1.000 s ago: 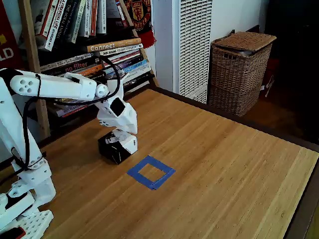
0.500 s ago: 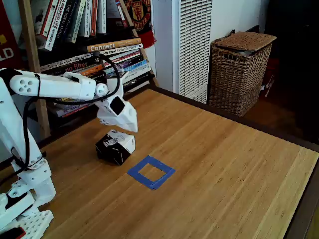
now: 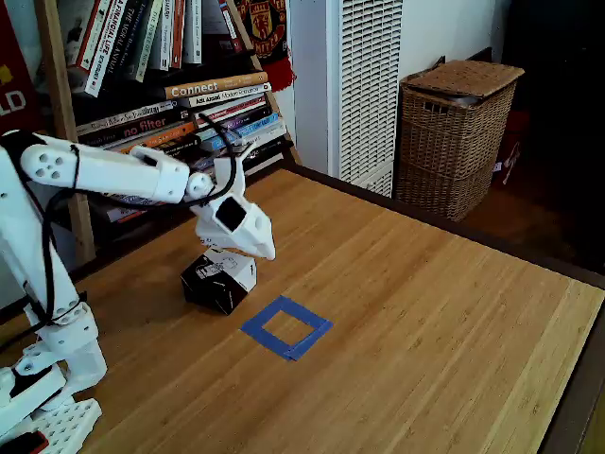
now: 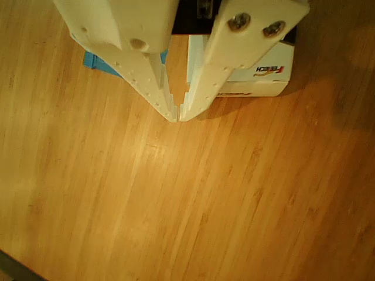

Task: Push the box on top of the target

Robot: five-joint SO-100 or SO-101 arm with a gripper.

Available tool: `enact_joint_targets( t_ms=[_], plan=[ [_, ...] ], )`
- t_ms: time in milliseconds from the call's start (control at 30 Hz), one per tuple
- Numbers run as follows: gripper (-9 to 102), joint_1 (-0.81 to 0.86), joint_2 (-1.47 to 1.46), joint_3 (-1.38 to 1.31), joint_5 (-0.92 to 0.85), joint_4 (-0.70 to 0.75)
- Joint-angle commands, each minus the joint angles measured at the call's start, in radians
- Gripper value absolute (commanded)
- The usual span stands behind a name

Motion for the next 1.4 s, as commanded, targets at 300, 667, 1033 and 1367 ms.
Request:
enact_joint_targets(
  t_ms=[300, 667, 1033, 1367],
  plan=[
    [0, 0.041, 0.060, 0.032, -0.017, -0.018],
    [0, -0.021, 0.117, -0.038, 0.044, 0.075],
    [0, -0.043, 0.112, -0.218, -0.028, 0.308],
    [0, -0.098, 0.230, -0.092, -0.130, 0.206]
  ],
)
